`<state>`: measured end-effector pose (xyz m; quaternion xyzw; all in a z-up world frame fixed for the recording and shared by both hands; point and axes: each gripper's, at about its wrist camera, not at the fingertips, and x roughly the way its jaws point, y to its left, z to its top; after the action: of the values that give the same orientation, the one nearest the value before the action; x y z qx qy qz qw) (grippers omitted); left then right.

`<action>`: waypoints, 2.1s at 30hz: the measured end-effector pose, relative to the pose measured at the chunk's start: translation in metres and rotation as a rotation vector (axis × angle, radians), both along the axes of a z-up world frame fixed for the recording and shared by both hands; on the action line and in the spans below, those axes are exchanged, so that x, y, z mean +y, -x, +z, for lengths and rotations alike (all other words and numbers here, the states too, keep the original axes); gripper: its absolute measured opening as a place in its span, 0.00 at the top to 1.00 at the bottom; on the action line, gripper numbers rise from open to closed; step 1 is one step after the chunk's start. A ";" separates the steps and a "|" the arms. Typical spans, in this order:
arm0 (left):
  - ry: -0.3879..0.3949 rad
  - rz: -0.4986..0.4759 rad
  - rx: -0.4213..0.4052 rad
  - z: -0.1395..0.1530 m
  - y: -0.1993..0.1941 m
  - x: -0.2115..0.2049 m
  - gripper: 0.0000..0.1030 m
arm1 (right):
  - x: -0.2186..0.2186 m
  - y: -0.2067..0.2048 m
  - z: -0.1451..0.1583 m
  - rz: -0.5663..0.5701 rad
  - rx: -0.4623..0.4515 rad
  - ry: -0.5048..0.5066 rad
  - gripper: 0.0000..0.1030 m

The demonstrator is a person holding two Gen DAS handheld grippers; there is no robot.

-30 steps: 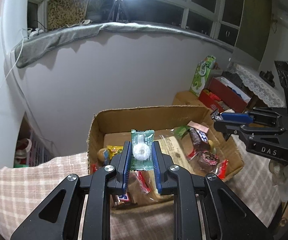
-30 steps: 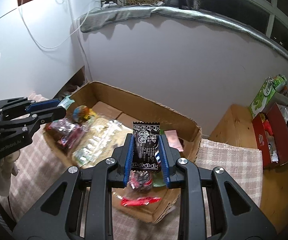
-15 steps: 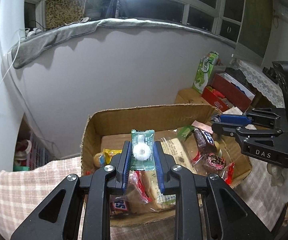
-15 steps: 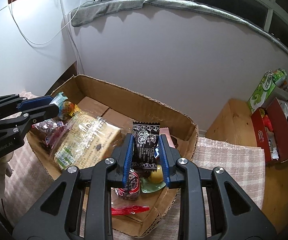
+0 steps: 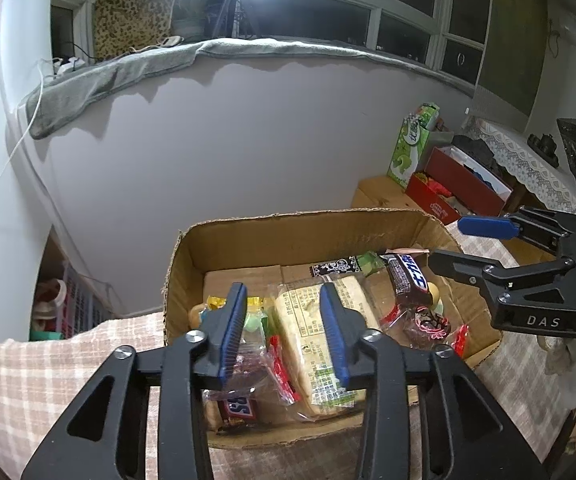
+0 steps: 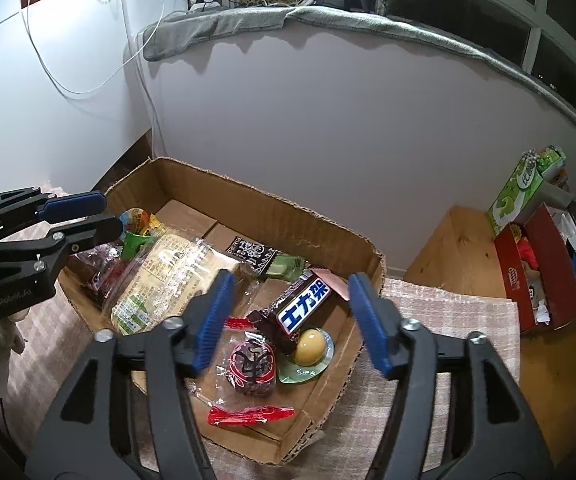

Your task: Organize snacks

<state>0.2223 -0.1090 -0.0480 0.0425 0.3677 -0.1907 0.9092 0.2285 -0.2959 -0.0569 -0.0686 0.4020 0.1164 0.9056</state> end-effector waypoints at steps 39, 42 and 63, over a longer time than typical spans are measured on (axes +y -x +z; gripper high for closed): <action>0.027 0.100 -0.137 0.032 0.085 0.031 0.32 | 0.014 0.103 0.039 -0.008 -0.146 -0.011 0.13; 0.031 0.105 -0.150 0.033 0.097 0.033 0.31 | 0.017 0.117 0.042 -0.002 -0.164 0.000 0.12; 0.075 0.186 -0.176 0.020 0.176 0.048 0.28 | 0.016 0.196 0.039 -0.149 -0.251 -0.008 0.09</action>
<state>0.0465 -0.0610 -0.0280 -0.0091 0.2817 -0.1147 0.9526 0.0328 -0.2801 -0.0179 -0.0488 0.2889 0.0411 0.9552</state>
